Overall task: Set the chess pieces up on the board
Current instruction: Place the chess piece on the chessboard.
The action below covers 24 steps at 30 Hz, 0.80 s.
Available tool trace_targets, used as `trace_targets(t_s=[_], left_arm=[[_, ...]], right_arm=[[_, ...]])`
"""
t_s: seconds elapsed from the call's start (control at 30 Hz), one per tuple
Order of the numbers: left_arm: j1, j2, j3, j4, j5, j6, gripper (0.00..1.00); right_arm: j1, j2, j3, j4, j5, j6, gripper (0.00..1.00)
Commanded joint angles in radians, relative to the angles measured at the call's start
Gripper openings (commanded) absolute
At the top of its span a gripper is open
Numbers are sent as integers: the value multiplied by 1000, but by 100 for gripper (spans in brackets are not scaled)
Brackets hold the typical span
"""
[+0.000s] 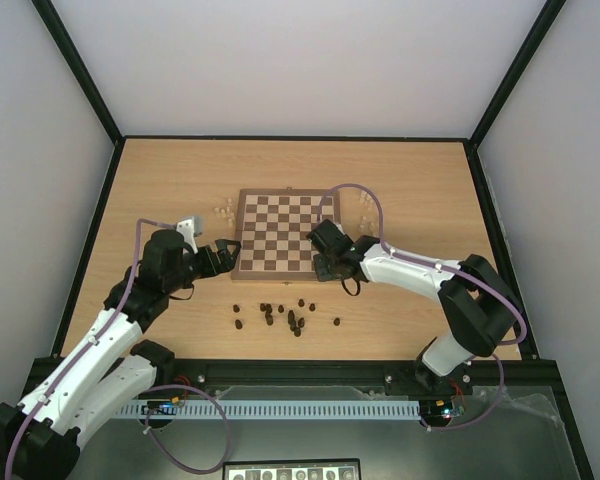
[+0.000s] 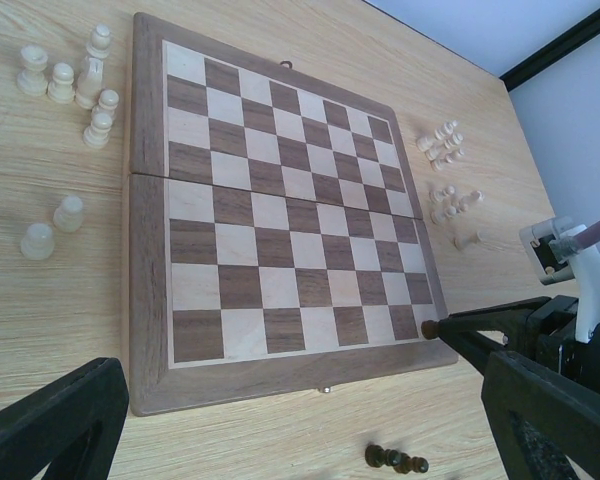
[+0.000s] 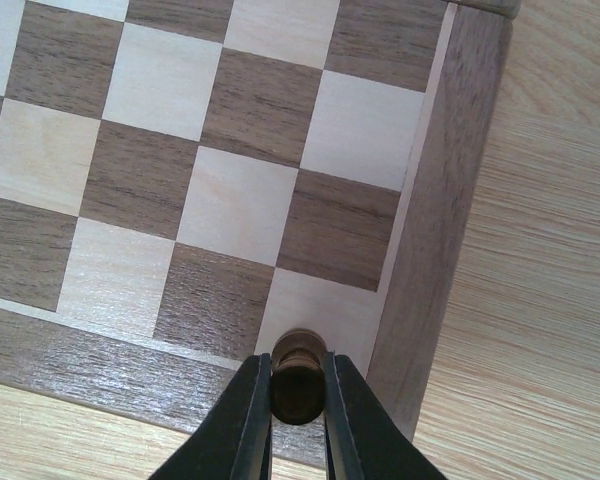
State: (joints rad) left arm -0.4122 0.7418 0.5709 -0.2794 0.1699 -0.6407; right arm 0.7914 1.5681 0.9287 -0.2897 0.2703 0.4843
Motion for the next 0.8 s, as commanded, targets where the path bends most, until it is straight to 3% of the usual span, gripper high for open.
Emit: trace_targets(t_s=[0.0, 0.33, 0.67, 0.77], left_arm=[[-7, -10, -10, -7, -9, -15, 100], [-7, -9, -12, -4, -14, -19, 100], [-7, -5, -10, 1, -13, -20, 100], [-7, 2, -10, 2, -12, -20, 100]], right_arm=[[-11, 11, 14, -25, 23, -15, 12], [-18, 22, 19, -19, 17, -28, 16], [-17, -37, 42, -29, 4, -49, 33], [-18, -65, 43, -37, 3, -52, 44]])
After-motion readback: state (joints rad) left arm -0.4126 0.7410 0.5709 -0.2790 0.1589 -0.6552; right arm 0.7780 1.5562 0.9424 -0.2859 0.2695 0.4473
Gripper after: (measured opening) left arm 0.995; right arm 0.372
